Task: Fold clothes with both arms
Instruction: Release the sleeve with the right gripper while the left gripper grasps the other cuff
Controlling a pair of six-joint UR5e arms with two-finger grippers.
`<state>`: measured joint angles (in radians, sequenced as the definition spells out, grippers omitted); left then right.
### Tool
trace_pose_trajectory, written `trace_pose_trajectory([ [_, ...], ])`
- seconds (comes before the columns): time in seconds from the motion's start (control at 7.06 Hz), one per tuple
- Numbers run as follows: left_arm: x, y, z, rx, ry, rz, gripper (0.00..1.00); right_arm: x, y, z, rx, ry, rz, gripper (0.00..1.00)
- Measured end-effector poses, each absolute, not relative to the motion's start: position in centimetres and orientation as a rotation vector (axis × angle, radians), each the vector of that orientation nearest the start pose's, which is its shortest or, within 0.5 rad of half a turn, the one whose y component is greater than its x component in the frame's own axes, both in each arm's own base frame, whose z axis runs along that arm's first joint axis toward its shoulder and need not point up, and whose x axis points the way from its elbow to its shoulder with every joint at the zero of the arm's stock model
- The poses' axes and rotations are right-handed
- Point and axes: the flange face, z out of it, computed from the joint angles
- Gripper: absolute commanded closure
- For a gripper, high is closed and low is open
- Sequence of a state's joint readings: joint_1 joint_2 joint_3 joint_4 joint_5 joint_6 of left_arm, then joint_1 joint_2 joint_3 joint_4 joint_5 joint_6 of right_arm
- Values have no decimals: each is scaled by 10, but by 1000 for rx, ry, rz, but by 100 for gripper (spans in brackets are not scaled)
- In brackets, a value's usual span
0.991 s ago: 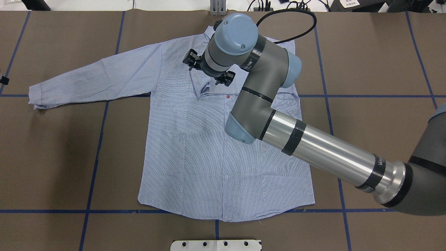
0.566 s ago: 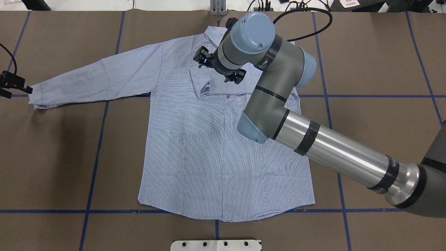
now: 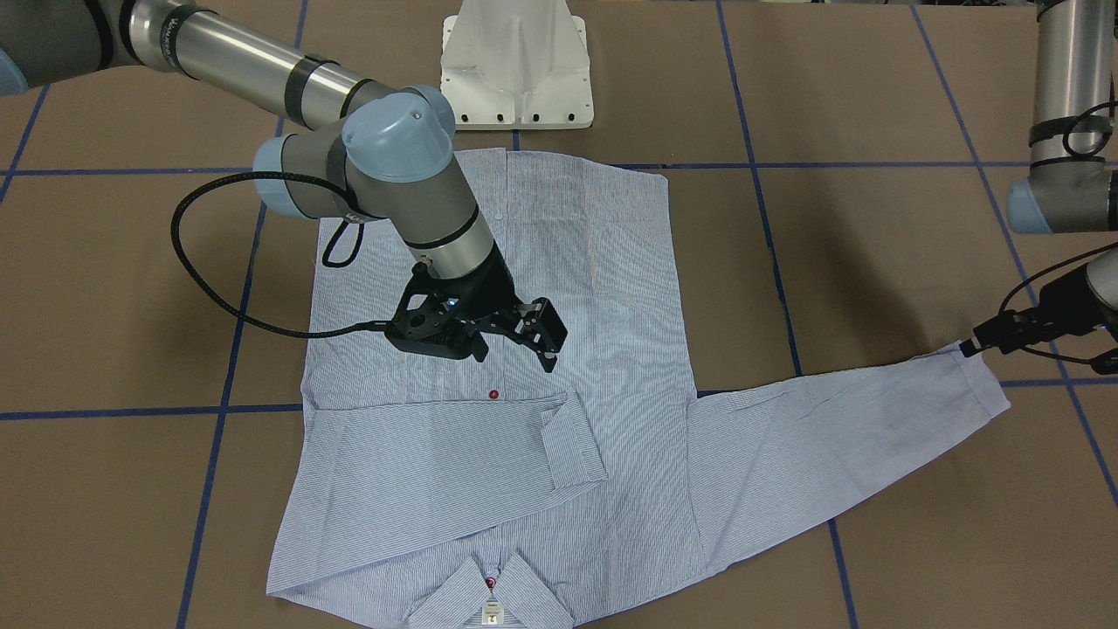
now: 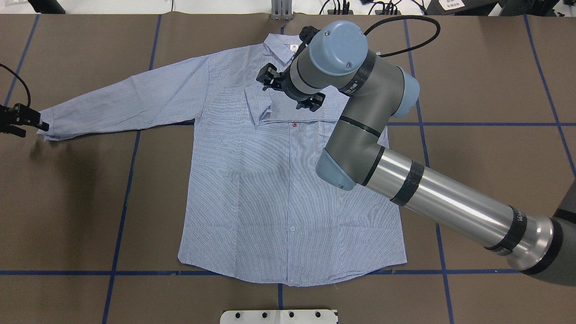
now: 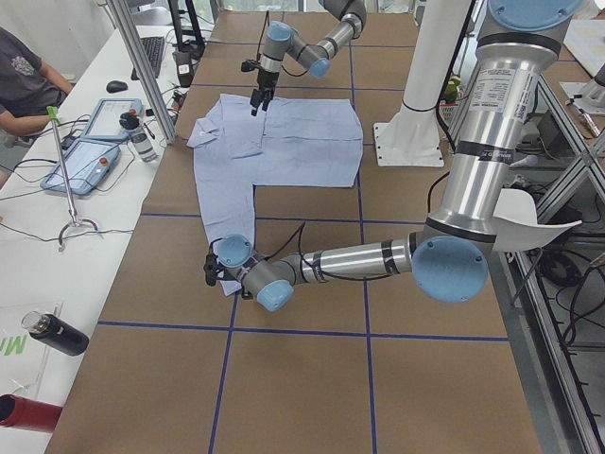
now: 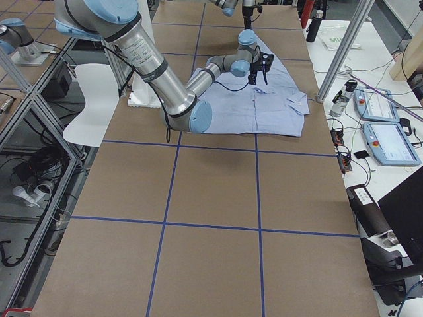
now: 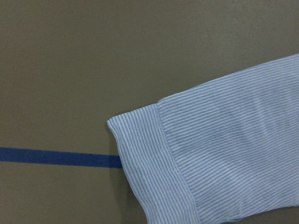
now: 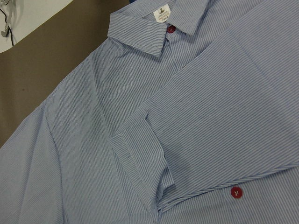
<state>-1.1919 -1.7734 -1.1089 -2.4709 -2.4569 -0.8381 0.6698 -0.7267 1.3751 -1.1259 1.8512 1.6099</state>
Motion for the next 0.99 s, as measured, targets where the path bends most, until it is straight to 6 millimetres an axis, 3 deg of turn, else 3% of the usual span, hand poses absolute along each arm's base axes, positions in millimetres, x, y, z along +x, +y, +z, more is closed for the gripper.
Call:
trace_pose_trajectory([
  [0.28, 169, -565, 669, 4, 1037, -127, 36, -531, -555, 164, 98, -1120, 481, 0],
  [0.57, 174, -568, 665, 9, 1034, -122, 61, -531, -555, 165, 97, -1120, 483, 0],
  [0.71, 176, -569, 665, 13, 1029, -121, 93, -532, -555, 166, 97, -1119, 483, 0],
  [0.85, 176, -569, 665, 19, 1022, -124, 100, -532, -555, 166, 97, -1118, 483, 0],
  [0.99, 177, -570, 664, 24, 1019, -124, 100, -532, -554, 165, 96, -1119, 482, 0],
])
